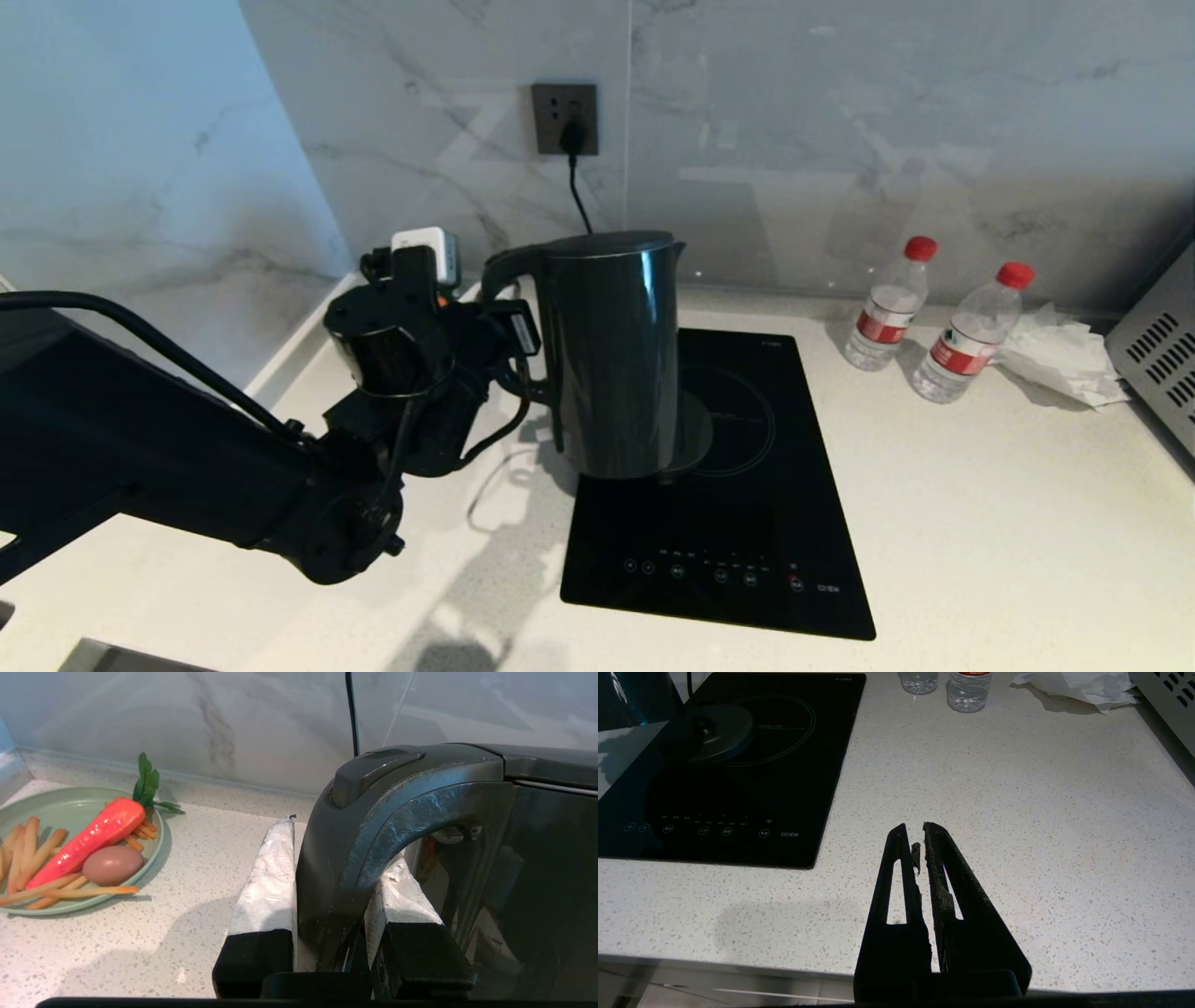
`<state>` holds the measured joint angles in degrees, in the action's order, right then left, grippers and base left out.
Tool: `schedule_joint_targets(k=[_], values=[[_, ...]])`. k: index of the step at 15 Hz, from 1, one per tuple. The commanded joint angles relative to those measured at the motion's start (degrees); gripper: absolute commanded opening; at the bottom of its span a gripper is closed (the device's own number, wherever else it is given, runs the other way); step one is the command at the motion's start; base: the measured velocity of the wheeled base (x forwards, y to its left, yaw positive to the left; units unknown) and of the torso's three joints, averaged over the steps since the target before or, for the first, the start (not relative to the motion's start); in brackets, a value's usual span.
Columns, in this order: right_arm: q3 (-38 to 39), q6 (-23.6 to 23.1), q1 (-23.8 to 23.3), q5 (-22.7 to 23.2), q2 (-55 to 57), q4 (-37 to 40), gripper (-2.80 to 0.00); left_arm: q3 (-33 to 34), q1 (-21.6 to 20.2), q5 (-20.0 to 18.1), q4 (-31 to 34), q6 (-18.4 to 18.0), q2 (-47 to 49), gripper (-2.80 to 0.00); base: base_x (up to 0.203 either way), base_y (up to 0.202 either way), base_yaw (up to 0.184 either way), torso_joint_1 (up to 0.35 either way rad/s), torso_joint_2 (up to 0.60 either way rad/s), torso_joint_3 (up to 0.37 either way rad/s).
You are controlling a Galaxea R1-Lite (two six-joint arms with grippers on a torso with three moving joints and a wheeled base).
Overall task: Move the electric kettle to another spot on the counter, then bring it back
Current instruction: Place it on the power base
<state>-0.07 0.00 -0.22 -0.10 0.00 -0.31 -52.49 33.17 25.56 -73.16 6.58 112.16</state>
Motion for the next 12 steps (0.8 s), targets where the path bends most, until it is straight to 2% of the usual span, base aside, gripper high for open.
schedule_joint_targets(k=[1,5,12], values=[[-0.01,0.0,-0.01,0.06,0.0,-0.04,-2.8,-0.81,0.54,0.4,-0.41,0.1,1.3,-2.8,0.0,0.0,0.0,0.0,0.0,0.0],[0.07,0.0,-0.04,0.01,0.0,-0.04,-2.8,-5.09,1.47,3.89,-0.49,0.01,4.62,-2.8,0.0,0.0,0.0,0.0,0.0,0.0],[-0.01,0.0,-0.04,0.01,0.0,-0.04,-2.8,-13.3,4.55,7.32,1.96,-0.12,8.84,-2.8,0.0,0.0,0.0,0.0,0.0,0.0]])
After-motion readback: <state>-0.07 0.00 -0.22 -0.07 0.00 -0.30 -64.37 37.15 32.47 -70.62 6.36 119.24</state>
